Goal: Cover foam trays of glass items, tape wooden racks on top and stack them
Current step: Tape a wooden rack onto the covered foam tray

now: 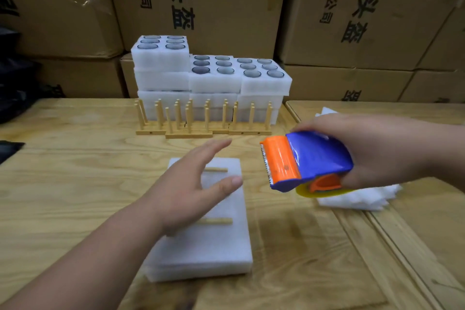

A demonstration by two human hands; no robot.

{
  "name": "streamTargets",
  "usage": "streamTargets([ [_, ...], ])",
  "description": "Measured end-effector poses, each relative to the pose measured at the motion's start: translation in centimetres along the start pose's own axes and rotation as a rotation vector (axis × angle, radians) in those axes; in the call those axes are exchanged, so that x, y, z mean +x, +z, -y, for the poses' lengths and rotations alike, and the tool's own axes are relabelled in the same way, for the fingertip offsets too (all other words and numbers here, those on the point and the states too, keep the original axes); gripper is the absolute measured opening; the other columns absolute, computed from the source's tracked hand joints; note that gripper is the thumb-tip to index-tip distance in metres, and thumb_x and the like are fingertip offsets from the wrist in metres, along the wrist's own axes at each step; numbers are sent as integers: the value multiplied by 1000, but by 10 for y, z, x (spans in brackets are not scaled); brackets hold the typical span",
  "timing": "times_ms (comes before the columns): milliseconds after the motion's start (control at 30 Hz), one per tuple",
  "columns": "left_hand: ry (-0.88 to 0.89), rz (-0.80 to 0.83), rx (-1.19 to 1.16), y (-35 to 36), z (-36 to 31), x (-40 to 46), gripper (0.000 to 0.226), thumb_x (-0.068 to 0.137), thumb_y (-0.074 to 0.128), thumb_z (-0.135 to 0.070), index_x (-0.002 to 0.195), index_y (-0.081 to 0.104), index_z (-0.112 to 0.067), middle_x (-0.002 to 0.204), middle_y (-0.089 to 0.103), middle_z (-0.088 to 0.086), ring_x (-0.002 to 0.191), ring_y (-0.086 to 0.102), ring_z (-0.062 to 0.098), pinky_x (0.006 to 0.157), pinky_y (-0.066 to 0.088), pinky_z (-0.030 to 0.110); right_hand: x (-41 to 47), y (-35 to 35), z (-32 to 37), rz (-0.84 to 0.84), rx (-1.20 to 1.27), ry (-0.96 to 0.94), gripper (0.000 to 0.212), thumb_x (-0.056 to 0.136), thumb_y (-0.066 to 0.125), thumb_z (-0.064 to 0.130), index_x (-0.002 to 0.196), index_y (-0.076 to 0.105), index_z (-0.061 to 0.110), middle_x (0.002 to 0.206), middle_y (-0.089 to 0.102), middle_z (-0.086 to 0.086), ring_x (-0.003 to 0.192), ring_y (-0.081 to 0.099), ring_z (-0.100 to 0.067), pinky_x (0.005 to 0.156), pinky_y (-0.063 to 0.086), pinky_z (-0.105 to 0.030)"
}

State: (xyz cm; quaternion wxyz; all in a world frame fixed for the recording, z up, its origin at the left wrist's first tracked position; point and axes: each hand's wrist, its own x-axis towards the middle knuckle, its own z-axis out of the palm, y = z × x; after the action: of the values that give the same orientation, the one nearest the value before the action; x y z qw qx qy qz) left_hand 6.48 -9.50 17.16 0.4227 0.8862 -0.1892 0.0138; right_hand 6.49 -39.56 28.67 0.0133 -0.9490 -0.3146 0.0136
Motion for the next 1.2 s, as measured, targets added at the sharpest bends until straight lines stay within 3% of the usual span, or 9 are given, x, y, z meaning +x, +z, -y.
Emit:
streamTargets([
  [67, -40, -66, -423, -3, -10, 3, 62, 83, 60, -63, 141, 51, -44, 140, 57, -26, 135, 45, -6, 108, 40, 23, 7, -7, 7, -52, 79, -21, 82, 63, 77, 77, 132, 35, 61, 118, 54, 36, 102, 57, 9, 76, 53, -21],
  [167, -245, -97, -930, -4, -23, 12, 36, 99, 52, -37, 131, 63, -25, 130, 69, -4, 127, 62, 18, 108, 46, 40, 14, -20, 11, -131, 200, -26, 90, 61, 90, 59, 134, 38, 59, 120, 59, 31, 103, 62, 5, 80, 57, -29],
  [400, -565, 210, -1530, 9, -34, 10, 62, 91, 55, -45, 139, 54, -5, 135, 60, 28, 120, 61, 49, 100, 50, 53, 25, -40, 20, -212, 399, -79, 95, 54, 88, 43, 135, 41, 57, 122, 64, 18, 103, 69, -9, 83, 61, -45],
  [533, -579, 366, -1627, 19, -38, 5, 65, 90, 54, -46, 138, 49, -3, 132, 61, 30, 121, 61, 49, 92, 55, 49, 26, -44, 22, -225, 471, -144, 92, 55, 84, 33, 135, 44, 53, 120, 66, 14, 105, 69, -16, 77, 58, -42],
  [700, -616, 436, -1663, 27, -39, 1, 53, 93, 53, -41, 127, 50, 0, 131, 62, 30, 94, 70, 33, 69, 51, 29, 24, -50, 25, -246, 499, -159, 91, 55, 84, 36, 137, 45, 49, 120, 65, 13, 107, 68, -16, 84, 60, -40],
  [800, -570, 472, -1660, 31, -39, -2, 38, 91, 61, -35, 107, 65, -2, 101, 68, 12, 75, 60, 19, 65, 44, 23, 24, -53, 26, -282, 518, -173, 92, 58, 87, 24, 138, 46, 44, 115, 66, 11, 105, 68, -16, 83, 57, -34],
  [933, -509, 408, -1667, 28, -38, -10, 10, 82, 76, -21, 86, 73, -13, 82, 52, 0, 70, 54, 12, 62, 45, 21, 24, -57, 28, -313, 581, -200, 92, 58, 88, 28, 139, 47, 42, 112, 68, 8, 102, 70, -17, 85, 57, -36],
  [1067, -450, 331, -1681, 19, -35, -19, 19, 71, 88, -21, 78, 71, -14, 98, 68, 10, 91, 71, 26, 63, 56, 27, 25, -57, 31, -316, 601, -222, 89, 59, 84, 33, 139, 47, 43, 112, 67, 8, 101, 70, -16, 83, 59, -31],
  [1200, -459, 137, -1551, 0, -27, -27, 38, 48, 101, -23, 72, 73, -15, 80, 68, 5, 68, 70, 16, 49, 52, 20, 27, -57, 37, -323, 626, -245, 90, 59, 87, 30, 139, 47, 42, 114, 68, 8, 102, 70, -14, 82, 58, -24],
])
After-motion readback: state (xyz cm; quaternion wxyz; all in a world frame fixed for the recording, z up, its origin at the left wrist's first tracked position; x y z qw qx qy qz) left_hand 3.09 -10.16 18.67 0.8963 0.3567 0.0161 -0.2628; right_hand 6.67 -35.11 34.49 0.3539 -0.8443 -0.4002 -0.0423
